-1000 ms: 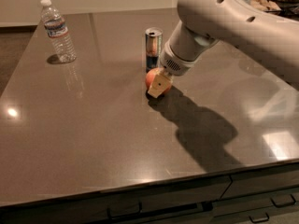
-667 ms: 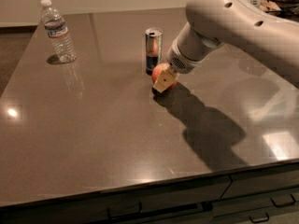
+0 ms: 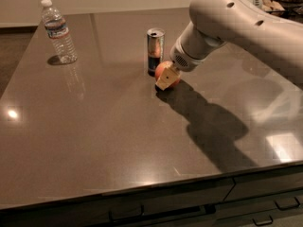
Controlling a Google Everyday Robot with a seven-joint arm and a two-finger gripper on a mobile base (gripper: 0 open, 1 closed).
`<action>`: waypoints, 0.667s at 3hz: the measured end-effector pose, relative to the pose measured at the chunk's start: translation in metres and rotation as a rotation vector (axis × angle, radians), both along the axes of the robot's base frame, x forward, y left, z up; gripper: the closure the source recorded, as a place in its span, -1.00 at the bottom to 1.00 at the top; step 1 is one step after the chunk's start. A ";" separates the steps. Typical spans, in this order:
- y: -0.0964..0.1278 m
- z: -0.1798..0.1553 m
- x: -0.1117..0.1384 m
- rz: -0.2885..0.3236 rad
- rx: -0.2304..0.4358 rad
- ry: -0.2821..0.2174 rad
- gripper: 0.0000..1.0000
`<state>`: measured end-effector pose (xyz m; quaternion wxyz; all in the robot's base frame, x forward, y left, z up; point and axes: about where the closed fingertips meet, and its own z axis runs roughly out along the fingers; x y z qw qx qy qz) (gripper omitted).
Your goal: Move apple near redbull can
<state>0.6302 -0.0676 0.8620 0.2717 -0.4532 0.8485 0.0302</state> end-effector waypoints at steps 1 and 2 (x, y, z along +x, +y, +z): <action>0.003 -0.002 0.004 0.007 0.039 0.016 -0.32; 0.007 -0.001 0.002 0.018 0.061 0.003 -0.76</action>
Offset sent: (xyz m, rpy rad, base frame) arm -0.0004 0.0094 0.0010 0.0926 -0.0225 0.0302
